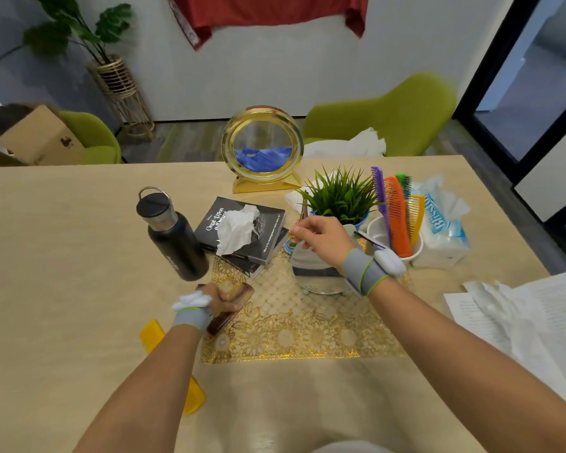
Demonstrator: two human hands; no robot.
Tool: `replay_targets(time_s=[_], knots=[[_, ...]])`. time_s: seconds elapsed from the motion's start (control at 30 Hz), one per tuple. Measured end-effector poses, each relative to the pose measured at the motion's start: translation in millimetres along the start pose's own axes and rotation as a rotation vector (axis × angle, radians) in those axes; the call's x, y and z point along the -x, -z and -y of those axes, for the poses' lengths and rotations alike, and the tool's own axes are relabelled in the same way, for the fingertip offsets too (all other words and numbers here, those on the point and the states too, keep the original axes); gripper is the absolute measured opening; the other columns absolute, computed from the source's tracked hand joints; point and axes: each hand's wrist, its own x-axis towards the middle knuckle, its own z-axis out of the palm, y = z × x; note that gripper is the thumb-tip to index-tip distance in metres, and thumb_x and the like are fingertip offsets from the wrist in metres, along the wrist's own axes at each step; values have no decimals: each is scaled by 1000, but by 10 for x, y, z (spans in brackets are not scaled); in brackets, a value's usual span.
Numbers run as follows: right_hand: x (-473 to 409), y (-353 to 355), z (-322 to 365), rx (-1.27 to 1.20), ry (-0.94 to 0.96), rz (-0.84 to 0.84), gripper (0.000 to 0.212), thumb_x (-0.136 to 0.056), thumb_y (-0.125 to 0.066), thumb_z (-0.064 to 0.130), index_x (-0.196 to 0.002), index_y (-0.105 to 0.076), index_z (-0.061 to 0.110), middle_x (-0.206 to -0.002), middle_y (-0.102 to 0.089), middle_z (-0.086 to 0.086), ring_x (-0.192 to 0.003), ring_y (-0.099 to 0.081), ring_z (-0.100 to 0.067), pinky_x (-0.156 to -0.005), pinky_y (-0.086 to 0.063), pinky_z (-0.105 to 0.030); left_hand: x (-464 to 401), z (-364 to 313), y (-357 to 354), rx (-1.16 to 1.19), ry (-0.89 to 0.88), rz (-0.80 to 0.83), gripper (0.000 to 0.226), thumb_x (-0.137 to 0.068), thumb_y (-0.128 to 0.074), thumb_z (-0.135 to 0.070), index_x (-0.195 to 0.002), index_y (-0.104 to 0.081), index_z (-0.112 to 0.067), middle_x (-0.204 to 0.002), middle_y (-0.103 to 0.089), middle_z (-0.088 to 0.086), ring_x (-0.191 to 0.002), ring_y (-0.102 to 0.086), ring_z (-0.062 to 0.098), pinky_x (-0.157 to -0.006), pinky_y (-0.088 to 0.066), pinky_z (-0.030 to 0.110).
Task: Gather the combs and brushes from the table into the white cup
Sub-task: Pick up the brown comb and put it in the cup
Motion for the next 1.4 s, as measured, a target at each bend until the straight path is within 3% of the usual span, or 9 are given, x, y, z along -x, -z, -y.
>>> replay_targets(time_s=[0.07, 0.23, 0.37, 0.5, 0.7, 0.8, 1.03, 1.13, 1.4], knots=[[-9, -17, 3, 17, -4, 1, 24, -88, -56, 16, -97, -65, -4, -83, -63, -13, -59, -51, -8, -47, -40, -3, 27, -30, 11, -7, 5, 19, 40, -71, -75, -41, -56, -44, -21, -76, -53, 1, -73, -47, 18, -58, -33, 26], [-19, -117, 47, 23, 2, 22, 22, -89, -55, 15, -95, -64, -4, -68, -59, -3, -57, -50, -8, -45, -40, -3, 124, -88, 26, -37, -68, 19, 29, -76, -72, -39, -70, -57, -15, -80, -54, 1, -78, -48, 18, -63, -34, 23], [-4, -150, 48, 11, 5, 46, 22, -88, -57, 16, -95, -65, -3, -64, -56, 3, -57, -51, -8, -43, -38, -1, 250, -149, 63, 301, -136, 6, 31, -69, -80, -27, -56, -53, -22, -62, -51, -7, -68, -48, 14, -54, -32, 21], [19, -178, 26, 3, -9, 65, 21, -87, -58, 18, -96, -64, 0, -67, -57, 1, -58, -52, -8, -45, -41, -3, 452, -298, 265, 621, -166, 67, 16, -69, -80, -27, -68, -64, -25, -73, -61, -8, -72, -53, 5, -61, -38, 20], [79, -153, 29, 3, 10, 117, 26, -82, -65, 22, -101, -60, 5, -66, -50, 3, -61, -54, -13, -54, -45, -15, 706, -684, 448, 790, -296, 153, 17, -75, -74, -18, -67, -59, -21, -55, -67, -12, -58, -52, 4, -50, -33, 15], [78, -73, 56, -18, 25, 84, 27, -80, -67, 19, -101, -58, 4, -64, -50, 1, -59, -54, -13, -50, -45, -8, 776, -831, 467, 827, -330, 171, 20, -78, -71, -14, -68, -55, -18, -52, -67, -11, -48, -53, 1, -40, -32, 11], [93, 316, 59, -83, 21, 90, 11, -82, -64, 9, -87, -54, 7, -63, -54, -3, -49, -51, -9, -42, -39, -7, 880, -1229, 403, 848, -386, 187, 19, -78, -71, -13, -69, -56, -20, -50, -61, -10, -47, -40, 6, -43, -24, 16], [11, 677, 97, -182, -6, -34, 9, -85, -60, 7, -81, -53, 9, -62, -50, -2, -37, -49, 1, -37, -37, -8, 905, -1357, 358, 805, -389, 157, 16, -76, -74, -14, -74, -59, -21, -46, -60, -13, -41, -47, -2, -42, -28, 14], [-138, 1751, 46, -532, -67, -373, 23, -92, -47, 9, -72, -49, 19, -67, -47, -1, -40, -48, -1, -35, -34, -11, 958, -1646, 201, 839, -366, 113, 8, -79, -70, -30, -76, -65, -25, -67, -59, -9, -64, -50, 5, -57, -35, 19]])
